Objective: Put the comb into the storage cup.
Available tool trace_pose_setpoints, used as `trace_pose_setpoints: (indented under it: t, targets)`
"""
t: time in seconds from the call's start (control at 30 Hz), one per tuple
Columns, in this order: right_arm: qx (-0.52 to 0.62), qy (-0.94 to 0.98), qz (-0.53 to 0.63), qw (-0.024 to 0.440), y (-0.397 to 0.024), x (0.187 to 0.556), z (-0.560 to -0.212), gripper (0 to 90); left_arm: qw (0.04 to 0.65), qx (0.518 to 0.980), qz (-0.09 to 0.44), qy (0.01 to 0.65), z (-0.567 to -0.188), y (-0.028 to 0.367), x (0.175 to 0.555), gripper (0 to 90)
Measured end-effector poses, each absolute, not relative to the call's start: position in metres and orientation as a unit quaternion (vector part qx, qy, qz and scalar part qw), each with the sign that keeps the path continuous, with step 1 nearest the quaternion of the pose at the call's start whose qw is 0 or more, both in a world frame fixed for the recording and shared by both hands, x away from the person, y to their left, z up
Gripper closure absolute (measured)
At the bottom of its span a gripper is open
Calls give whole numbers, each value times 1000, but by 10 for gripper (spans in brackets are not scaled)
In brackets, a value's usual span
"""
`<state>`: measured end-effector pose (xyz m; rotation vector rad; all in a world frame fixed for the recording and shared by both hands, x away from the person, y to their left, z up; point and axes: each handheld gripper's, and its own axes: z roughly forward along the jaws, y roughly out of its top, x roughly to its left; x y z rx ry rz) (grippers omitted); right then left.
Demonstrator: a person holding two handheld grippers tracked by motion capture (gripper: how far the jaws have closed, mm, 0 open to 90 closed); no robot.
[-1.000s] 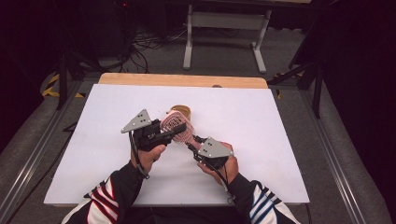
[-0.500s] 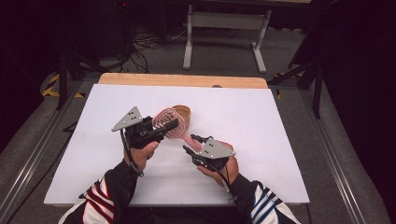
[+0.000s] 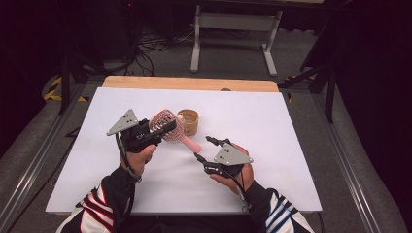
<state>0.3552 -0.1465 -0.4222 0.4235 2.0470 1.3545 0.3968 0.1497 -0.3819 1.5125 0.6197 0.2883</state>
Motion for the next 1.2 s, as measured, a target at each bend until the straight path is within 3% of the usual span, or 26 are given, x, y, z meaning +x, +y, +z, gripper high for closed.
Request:
trace_pose_setpoints:
  t: [1.2]
  targets:
    - [204,754,512,356,-203,355,-427,184,663,674,171,279,-369,184,394,615]
